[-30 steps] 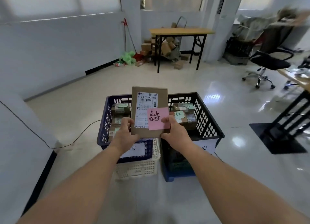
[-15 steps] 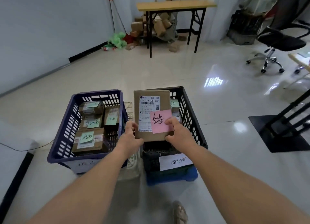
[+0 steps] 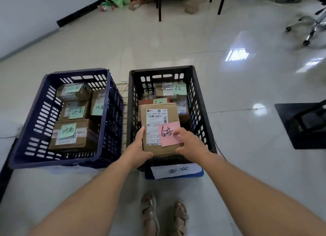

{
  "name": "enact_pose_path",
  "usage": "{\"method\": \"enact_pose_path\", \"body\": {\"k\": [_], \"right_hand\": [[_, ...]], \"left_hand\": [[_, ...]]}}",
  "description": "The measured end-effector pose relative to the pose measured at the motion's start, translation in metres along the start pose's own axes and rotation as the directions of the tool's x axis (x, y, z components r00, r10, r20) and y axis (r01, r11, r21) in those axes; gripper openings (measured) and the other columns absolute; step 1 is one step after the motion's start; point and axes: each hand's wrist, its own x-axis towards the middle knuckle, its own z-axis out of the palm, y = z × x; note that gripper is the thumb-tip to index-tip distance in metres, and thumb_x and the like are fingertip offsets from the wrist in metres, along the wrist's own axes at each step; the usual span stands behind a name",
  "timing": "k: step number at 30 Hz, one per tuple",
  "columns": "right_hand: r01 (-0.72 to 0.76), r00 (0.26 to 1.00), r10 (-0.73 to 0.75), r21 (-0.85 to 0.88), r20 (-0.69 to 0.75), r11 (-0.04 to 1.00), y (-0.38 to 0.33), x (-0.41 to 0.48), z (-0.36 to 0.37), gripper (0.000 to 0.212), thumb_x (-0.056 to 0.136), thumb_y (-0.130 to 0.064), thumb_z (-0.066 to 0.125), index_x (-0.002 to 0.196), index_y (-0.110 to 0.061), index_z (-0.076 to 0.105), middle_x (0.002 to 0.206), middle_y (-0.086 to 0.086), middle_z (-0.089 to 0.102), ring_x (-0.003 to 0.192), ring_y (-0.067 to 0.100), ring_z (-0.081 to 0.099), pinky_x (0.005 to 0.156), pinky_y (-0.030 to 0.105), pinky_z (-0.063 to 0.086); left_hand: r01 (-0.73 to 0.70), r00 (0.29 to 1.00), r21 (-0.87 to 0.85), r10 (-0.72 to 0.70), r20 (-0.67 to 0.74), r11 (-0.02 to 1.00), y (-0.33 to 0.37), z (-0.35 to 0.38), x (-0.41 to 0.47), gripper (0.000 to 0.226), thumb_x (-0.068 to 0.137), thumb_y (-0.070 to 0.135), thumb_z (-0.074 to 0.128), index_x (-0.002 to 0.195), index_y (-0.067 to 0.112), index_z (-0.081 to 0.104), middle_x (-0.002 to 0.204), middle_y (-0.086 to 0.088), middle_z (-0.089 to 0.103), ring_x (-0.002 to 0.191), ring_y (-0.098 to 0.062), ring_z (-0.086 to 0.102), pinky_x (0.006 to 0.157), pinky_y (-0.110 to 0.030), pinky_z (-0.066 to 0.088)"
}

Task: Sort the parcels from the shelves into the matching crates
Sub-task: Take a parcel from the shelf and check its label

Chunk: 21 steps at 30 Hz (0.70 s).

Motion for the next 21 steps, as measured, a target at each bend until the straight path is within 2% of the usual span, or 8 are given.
{"method": "enact_pose_path", "body": {"k": [5, 8, 11, 16, 18, 21], "right_hand": [[-0.056, 0.992, 0.06, -0.038, 0.109, 0.998, 0.017, 0.031, 0.012, 0.053, 0.085, -0.01, 0.063, 0.131, -0.026, 0.042, 0.127, 0.006, 0.051, 0.103, 0.022, 0.056, 0.086, 0.033, 0.053], [-0.079, 0.986, 0.086, -0.052, 0.142, 0.996, 0.022, 0.043, 0.018, 0.054, 0.084, -0.011, 0.063, 0.131, -0.027, 0.041, 0.127, 0.006, 0.051, 0.104, 0.023, 0.055, 0.087, 0.034, 0.052], [-0.091, 0.983, 0.099, -0.056, 0.157, 0.994, 0.022, 0.052, 0.026, 0.055, 0.084, -0.01, 0.063, 0.132, -0.027, 0.041, 0.126, 0.005, 0.05, 0.104, 0.022, 0.055, 0.088, 0.035, 0.052], [-0.103, 0.976, 0.115, -0.07, 0.183, 0.992, 0.025, 0.071, 0.049, 0.053, 0.084, -0.008, 0.064, 0.129, -0.025, 0.041, 0.126, 0.006, 0.047, 0.104, 0.024, 0.055, 0.088, 0.038, 0.053], [-0.116, 0.971, 0.13, -0.082, 0.201, 0.99, 0.028, 0.08, 0.059, 0.053, 0.084, -0.006, 0.063, 0.129, -0.025, 0.041, 0.124, 0.007, 0.046, 0.103, 0.026, 0.055, 0.088, 0.039, 0.053], [-0.135, 0.962, 0.158, -0.112, 0.224, 0.984, 0.035, 0.096, 0.075, 0.051, 0.085, -0.006, 0.06, 0.128, -0.024, 0.039, 0.123, 0.007, 0.045, 0.102, 0.026, 0.054, 0.088, 0.039, 0.052]], "left_hand": [[0.042, 0.995, -0.004, -0.041, 0.092, 0.999, -0.019, 0.007, 0.039, 0.11, 0.08, 0.007, 0.07, 0.147, 0.046, -0.009, 0.132, 0.001, 0.055, 0.104, -0.016, 0.061, 0.095, -0.04, 0.051], [0.053, 0.991, -0.012, -0.051, 0.126, 0.999, -0.024, 0.007, 0.05, 0.109, 0.081, 0.006, 0.069, 0.148, 0.045, -0.008, 0.13, 0.003, 0.056, 0.105, -0.015, 0.06, 0.097, -0.035, 0.049], [0.068, 0.986, -0.014, -0.065, 0.153, 0.998, -0.027, 0.005, 0.058, 0.109, 0.082, 0.003, 0.067, 0.148, 0.045, -0.009, 0.119, 0.008, 0.056, 0.099, -0.012, 0.06, 0.086, -0.027, 0.05], [0.099, 0.979, -0.003, -0.097, 0.18, 0.995, -0.037, 0.007, 0.074, 0.109, 0.08, 0.0, 0.063, 0.147, 0.046, -0.009, 0.108, 0.01, 0.057, 0.097, -0.015, 0.062, 0.088, -0.038, 0.054], [0.101, 0.973, 0.057, -0.111, 0.202, 0.993, -0.042, 0.009, 0.085, 0.11, 0.08, 0.003, 0.063, 0.147, 0.043, -0.015, 0.111, 0.007, 0.058, 0.098, -0.016, 0.062, 0.089, -0.038, 0.053], [0.137, 0.945, 0.248, -0.201, 0.258, 0.959, -0.044, 0.016, 0.106, 0.105, 0.089, 0.014, 0.056, 0.143, 0.031, -0.032, 0.125, -0.006, 0.057, 0.103, -0.017, 0.058, 0.093, -0.032, 0.048]]}}
